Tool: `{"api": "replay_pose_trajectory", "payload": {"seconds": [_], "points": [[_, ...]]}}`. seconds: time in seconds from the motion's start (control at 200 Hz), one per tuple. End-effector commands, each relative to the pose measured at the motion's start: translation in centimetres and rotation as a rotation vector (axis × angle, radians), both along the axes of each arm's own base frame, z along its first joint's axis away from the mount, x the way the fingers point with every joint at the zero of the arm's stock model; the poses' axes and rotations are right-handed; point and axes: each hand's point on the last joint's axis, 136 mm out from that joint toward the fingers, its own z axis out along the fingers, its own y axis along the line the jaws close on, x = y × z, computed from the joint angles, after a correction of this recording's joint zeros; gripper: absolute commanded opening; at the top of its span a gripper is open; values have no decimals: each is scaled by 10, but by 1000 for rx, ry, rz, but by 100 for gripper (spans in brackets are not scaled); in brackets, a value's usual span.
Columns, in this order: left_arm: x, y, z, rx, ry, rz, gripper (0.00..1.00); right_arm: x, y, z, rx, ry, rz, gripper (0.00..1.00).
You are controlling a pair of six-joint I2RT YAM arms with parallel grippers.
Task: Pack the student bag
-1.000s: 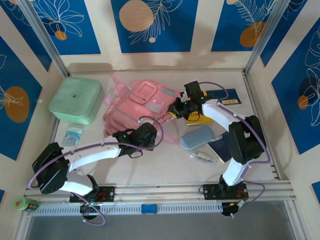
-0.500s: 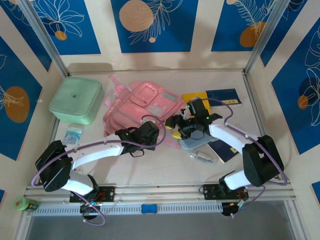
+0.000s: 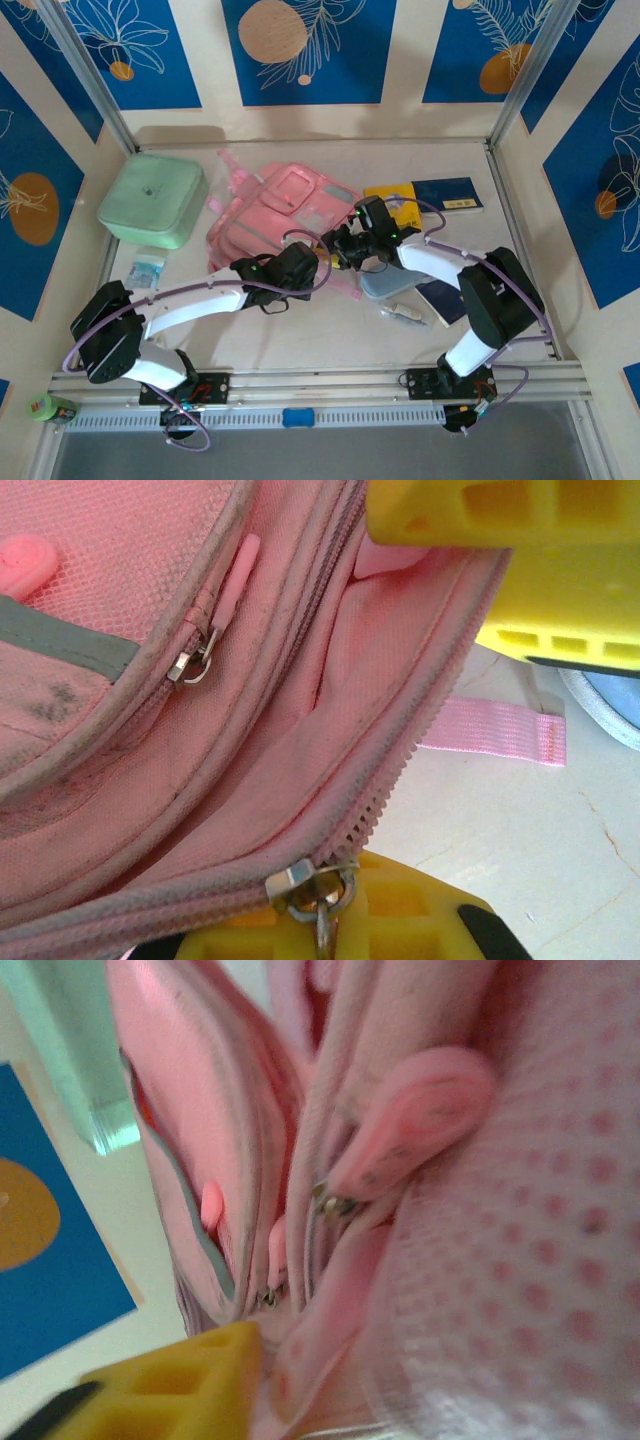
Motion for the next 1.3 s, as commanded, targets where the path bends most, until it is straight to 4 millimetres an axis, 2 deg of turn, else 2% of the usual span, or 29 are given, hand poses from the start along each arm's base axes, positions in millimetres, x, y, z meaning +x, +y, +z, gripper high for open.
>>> {"api": "replay_pose_trajectory", "payload": {"seconds": [0.0, 0.11, 0.28, 0.415, 0.475, 0.56, 0.65, 0.715, 0.755, 0.93, 1.015, 1.156, 1.291], "points": [[3, -13, 23, -69, -46, -43, 0, 13, 2, 4, -43, -58, 22, 23], [-2, -6, 17, -52, -31, -38, 0, 20, -9, 6, -73, -81, 37, 10], [-21, 11, 7, -37, 35, -43, 0, 40, -24, 28, -87, -178, 109, 0], [-38, 28, -6, -48, 87, -14, 0, 66, -34, 38, -91, -230, 136, 0], [-42, 35, -11, -51, 101, 3, 0, 78, -36, 35, -85, -208, 142, 0], [-44, 40, -14, -53, 96, 18, 0, 93, -30, 32, -69, -206, 158, 0], [-41, 39, -6, -53, 82, 22, 0, 96, -19, 26, -65, -193, 187, 0], [-36, 35, 2, -59, 63, 18, 0, 94, -15, 24, -74, -196, 200, 0], [-33, 33, 6, -64, 48, 24, 0, 90, -15, 23, -79, -194, 201, 5], [-21, 26, 20, -77, 3, 30, 0, 62, -28, 35, -53, -159, 179, 43], [-17, 23, 26, -86, -24, 29, 0, 39, -35, 35, -36, -102, 157, 54], [-13, 19, 32, -96, -51, 14, 0, -1, -22, 31, 50, -21, 143, 63], [-13, 15, 32, -113, -46, 4, 0, -17, 8, 21, 112, 32, 117, 65]]}}
